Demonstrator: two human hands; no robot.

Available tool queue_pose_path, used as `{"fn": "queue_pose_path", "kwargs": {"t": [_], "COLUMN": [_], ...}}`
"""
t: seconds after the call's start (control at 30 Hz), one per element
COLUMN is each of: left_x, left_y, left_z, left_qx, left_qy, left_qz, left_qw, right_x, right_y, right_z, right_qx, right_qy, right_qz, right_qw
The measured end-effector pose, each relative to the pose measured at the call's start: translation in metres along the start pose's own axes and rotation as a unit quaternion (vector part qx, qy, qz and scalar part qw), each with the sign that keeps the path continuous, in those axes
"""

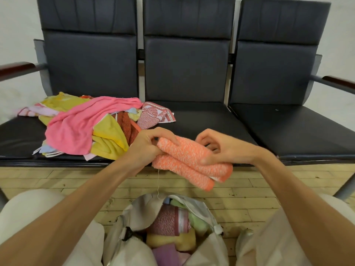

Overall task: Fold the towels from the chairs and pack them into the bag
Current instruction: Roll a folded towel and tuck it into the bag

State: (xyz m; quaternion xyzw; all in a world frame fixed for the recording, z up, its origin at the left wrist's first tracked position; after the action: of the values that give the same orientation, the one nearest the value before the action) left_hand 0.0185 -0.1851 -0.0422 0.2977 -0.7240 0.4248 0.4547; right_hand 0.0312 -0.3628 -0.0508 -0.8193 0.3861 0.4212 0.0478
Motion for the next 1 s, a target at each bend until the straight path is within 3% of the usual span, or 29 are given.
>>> {"fn": "queue_pose_path", "kwargs": {"t": [0.07, 0.17, 0.27, 0.33, 0.43, 0.53, 0.6, 0.73, 0.83, 1.0], "left_x": [0.001, 0.002, -0.006, -0.009, -0.030, -0.047, -0.053, -0.061, -0.069, -0.072], "left_y": [-0.002, -0.002, 0.001, 0.003, 0.003, 0.006, 0.010, 0.010, 0.008, 0.010], "left_z": [0.002, 0.005, 0.016, 0.018, 0.011, 0.020, 0.028, 0.039, 0.041, 0.047], "left_qx": [-0.005, -0.026, -0.128, -0.144, -0.105, -0.187, -0.242, -0.286, -0.287, -0.310], "left_qy": [-0.010, -0.048, 0.087, 0.161, 0.072, -0.091, -0.107, -0.116, -0.161, -0.243], "left_qz": [0.016, 0.006, -0.078, -0.123, -0.210, -0.293, -0.334, -0.356, -0.356, -0.308], "left_qw": [1.000, 0.998, 0.985, 0.969, 0.969, 0.933, 0.905, 0.882, 0.875, 0.866], "right_x": [-0.001, -0.002, -0.005, -0.010, -0.018, -0.026, -0.030, -0.033, -0.020, 0.003], "right_y": [-0.012, -0.024, -0.024, -0.022, -0.020, -0.019, -0.022, -0.027, -0.030, -0.022], "right_z": [0.015, 0.015, 0.005, 0.005, 0.014, 0.025, 0.031, 0.039, 0.045, 0.061], "right_qx": [-0.038, -0.011, 0.040, 0.053, 0.059, 0.075, 0.085, 0.104, 0.062, -0.113], "right_qy": [0.049, 0.082, 0.140, 0.167, 0.234, 0.348, 0.395, 0.447, 0.420, 0.209], "right_qz": [0.020, 0.022, 0.016, 0.018, 0.039, 0.041, 0.027, 0.013, 0.034, 0.066], "right_qw": [0.998, 0.996, 0.989, 0.984, 0.970, 0.933, 0.914, 0.888, 0.905, 0.969]}}
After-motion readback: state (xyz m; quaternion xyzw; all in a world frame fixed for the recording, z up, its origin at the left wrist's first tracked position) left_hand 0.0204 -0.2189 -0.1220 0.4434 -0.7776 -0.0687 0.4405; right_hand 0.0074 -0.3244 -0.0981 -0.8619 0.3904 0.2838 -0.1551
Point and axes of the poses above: each hand's wrist, its own y-axis away from the middle knuckle, its own z-axis out of the palm, x = y × z, the point moved 8 cm from there along -y, towards the middle knuckle, and after that the axes turned 11 degrees about -x, right-handed, at the moved point
